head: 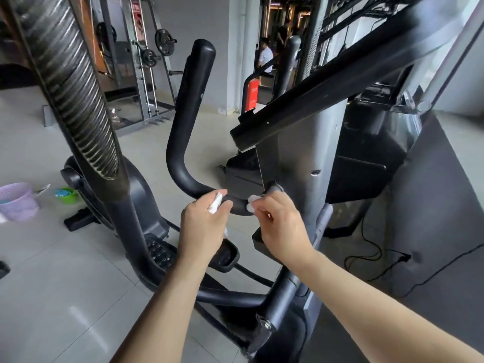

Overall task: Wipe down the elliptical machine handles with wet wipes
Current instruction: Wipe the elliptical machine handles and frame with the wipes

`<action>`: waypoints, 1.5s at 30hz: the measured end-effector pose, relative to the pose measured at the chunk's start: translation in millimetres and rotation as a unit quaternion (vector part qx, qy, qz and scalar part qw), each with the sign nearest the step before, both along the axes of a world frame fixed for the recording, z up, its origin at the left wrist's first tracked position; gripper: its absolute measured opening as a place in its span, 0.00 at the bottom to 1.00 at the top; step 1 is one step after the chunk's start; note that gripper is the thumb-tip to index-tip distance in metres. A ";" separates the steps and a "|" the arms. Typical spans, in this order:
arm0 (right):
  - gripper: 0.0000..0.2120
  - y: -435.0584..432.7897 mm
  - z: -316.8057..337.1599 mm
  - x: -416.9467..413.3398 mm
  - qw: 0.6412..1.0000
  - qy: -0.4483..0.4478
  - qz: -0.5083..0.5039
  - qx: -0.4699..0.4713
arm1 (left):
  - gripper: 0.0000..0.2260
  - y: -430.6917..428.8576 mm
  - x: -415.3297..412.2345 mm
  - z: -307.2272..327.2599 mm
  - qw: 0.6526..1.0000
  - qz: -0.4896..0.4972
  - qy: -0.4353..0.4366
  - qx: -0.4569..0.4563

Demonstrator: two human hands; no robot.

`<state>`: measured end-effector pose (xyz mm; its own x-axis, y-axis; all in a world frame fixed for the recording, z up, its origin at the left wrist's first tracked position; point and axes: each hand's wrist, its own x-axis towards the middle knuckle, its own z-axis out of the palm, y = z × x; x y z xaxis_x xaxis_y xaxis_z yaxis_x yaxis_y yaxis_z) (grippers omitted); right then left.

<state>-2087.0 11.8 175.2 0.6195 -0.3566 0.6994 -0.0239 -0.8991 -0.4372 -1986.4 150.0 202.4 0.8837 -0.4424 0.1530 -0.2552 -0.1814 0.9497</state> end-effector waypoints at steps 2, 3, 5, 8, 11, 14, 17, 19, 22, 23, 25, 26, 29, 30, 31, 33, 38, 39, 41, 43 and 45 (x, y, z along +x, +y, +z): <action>0.08 -9.7 -0.5 -1.8 0.998 -0.005 -0.049 0.034 | 0.11 -0.5 0.1 0.6 1.000 -0.002 0.006 -0.003; 0.09 -13.3 -1.1 -2.0 0.996 -0.011 -0.076 0.049 | 0.11 -0.5 -0.3 1.5 1.000 -0.004 0.008 -0.002; 0.09 -10.7 -3.2 -2.0 0.993 -0.033 -0.093 0.069 | 0.10 1.0 -2.5 3.4 1.000 -0.010 0.014 -0.005; 0.07 13.0 -7.5 1.4 0.994 -0.068 -0.048 0.071 | 0.10 1.8 -2.9 4.8 0.999 -0.019 0.021 -0.017; 0.06 31.1 -7.9 7.7 0.996 -0.064 -0.018 0.066 | 0.09 0.8 -1.2 5.2 0.999 -0.024 0.019 -0.011; 0.06 31.2 -8.2 7.3 0.998 -0.057 0.015 0.039 | 0.08 2.4 -1.2 7.4 0.999 -0.030 0.024 -0.014; 0.07 14.2 -9.8 -1.1 0.994 -0.078 -0.036 0.066 | 0.08 3.4 -0.6 9.4 0.999 -0.034 0.027 -0.014; 0.07 -1.8 -11.6 -5.2 0.984 -0.095 -0.105 0.104 | 0.08 3.2 -0.9 9.0 0.999 -0.034 0.022 -0.007; 0.08 -10.2 -16.7 -3.7 0.966 -0.100 -0.160 0.179 | 0.09 2.7 -3.1 7.8 1.000 -0.023 -0.005 0.003; 0.09 -5.9 -18.3 -2.1 0.962 -0.105 -0.152 0.202 | 0.09 2.2 -3.6 7.6 1.000 -0.020 -0.011 0.001; 0.10 7.2 -19.4 -1.0 0.958 -0.128 -0.131 0.219 | 0.09 1.1 -3.0 6.8 1.000 -0.021 -0.016 -0.002; 0.10 15.3 -19.6 -1.8 0.959 -0.136 -0.121 0.216 | 0.09 0.7 -1.9 6.4 1.000 -0.024 -0.014 -0.001; 0.09 34.4 -17.9 -6.9 0.969 -0.114 -0.077 0.207 | 0.09 1.0 1.0 4.4 0.999 -0.035 -0.002 0.002; 0.09 33.7 -16.1 -7.2 0.971 -0.105 -0.070 0.204 | 0.09 1.1 1.5 4.0 0.999 -0.037 0.001 -0.001; 0.10 28.6 -14.3 -6.3 0.971 -0.103 -0.075 0.204 | 0.08 1.5 1.2 4.5 0.999 -0.039 0.005 -0.003; 0.10 9.5 -10.4 -0.8 0.961 -0.113 -0.114 0.225 | 0.09 1.9 0.4 6.0 0.999 -0.042 0.011 -0.006; 0.09 4.6 -10.0 5.5 0.944 -0.099 -0.178 0.260 | 0.09 3.7 -0.5 6.9 0.999 -0.041 0.027 -0.017; 0.08 13.1 -11.2 3.1 0.941 -0.096 -0.163 0.281 | 0.09 3.7 -0.3 6.9 0.999 -0.041 0.028 -0.019; 0.04 25.7 -8.9 -5.0 0.923 -0.080 -0.114 0.358 | 0.08 3.9 0.5 6.7 0.999 -0.040 0.030 -0.017; 0.05 28.2 -2.7 -15.7 0.904 -0.083 -0.082 0.412 | 0.08 3.5 1.1 6.6 0.999 -0.038 0.031 -0.011; 0.05 25.3 6.3 -23.2 0.882 -0.132 -0.072 0.447 | 0.08 3.1 2.2 6.1 0.999 -0.037 0.030 -0.008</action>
